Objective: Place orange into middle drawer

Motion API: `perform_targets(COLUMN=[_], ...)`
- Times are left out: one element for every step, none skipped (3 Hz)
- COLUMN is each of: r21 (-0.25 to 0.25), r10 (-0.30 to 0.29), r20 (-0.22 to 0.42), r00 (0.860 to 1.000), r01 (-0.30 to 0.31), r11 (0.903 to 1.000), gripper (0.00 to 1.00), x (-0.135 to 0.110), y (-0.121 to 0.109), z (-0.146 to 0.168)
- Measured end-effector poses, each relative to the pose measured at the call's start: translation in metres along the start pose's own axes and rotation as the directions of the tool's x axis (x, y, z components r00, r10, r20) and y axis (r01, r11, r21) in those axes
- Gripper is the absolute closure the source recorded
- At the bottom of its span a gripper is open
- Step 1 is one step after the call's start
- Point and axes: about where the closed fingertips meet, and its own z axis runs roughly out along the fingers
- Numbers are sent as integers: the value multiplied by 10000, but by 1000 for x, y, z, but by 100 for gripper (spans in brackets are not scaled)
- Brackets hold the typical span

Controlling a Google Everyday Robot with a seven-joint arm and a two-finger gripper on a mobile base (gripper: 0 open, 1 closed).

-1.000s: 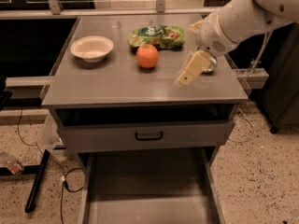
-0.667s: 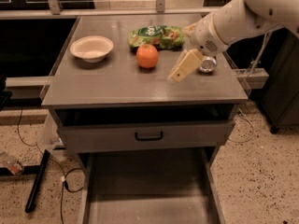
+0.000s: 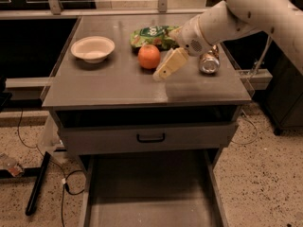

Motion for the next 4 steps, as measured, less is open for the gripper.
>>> perform_targets(r21=[-29,338,683,753], r10=[-81,-199,-150,-23], r20=[-148,-894,-1568,-1799], r00=[9999,9958,9875,9837], r01=[81,230,260,161], r11=[10000,9992,9973,9970], gripper=[0,0,0,0], x=[-8,-4,6,10], y=[-9,-20,-33,-42], z=[24,46,62,72])
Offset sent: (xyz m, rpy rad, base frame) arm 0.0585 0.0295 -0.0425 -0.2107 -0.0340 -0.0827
